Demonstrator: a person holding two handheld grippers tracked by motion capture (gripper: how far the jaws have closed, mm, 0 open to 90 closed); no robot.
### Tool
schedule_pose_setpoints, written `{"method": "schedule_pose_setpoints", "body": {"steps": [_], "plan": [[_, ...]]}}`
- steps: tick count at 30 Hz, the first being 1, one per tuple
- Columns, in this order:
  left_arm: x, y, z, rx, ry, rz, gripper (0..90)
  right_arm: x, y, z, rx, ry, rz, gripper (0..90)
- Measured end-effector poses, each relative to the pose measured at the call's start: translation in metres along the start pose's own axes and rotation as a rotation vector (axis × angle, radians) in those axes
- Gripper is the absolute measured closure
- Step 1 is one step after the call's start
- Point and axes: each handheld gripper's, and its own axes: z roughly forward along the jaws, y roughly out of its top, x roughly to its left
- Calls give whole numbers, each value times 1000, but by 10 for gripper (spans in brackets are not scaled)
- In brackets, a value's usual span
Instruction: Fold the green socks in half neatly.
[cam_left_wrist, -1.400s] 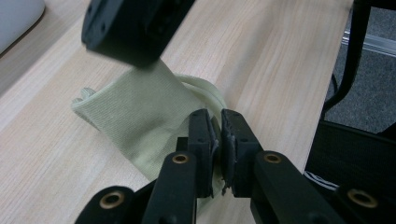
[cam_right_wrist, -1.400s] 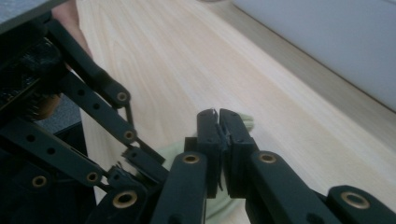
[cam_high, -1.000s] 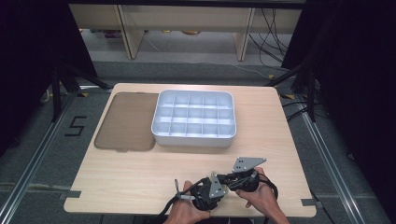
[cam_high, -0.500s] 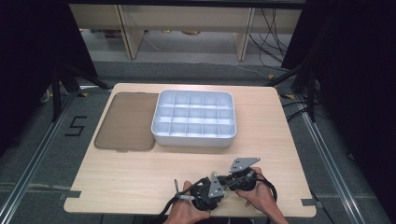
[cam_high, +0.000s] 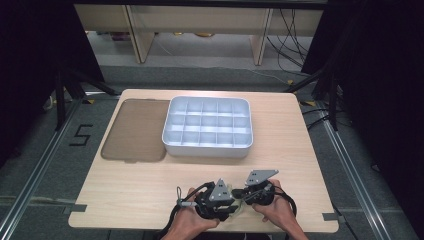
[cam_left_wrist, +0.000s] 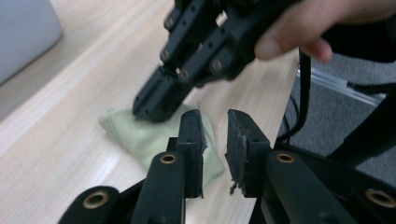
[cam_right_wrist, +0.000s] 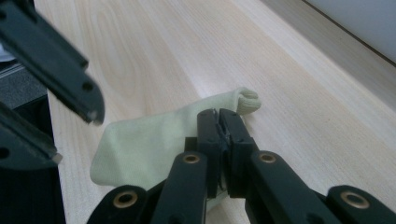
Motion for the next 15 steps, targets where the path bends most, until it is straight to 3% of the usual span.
{"method": "schedule_pose_setpoints", "body": {"steps": [1, 4, 5, 14, 15], "plan": [[1, -4, 4, 36, 3, 32, 774, 0, 0, 0, 1, 0, 0, 876], [1, -7, 9, 59, 0, 41, 783, 2, 0, 0, 4, 5, 12, 876], [5, -10, 11, 113, 6, 67, 785, 1, 0, 0, 0, 4, 1, 876], [6, -18, 23, 126, 40, 77, 805, 1, 0, 0, 1, 3, 2, 876], [2, -18, 24, 123, 48, 49, 805, 1, 0, 0, -1, 5, 3, 876]]}}
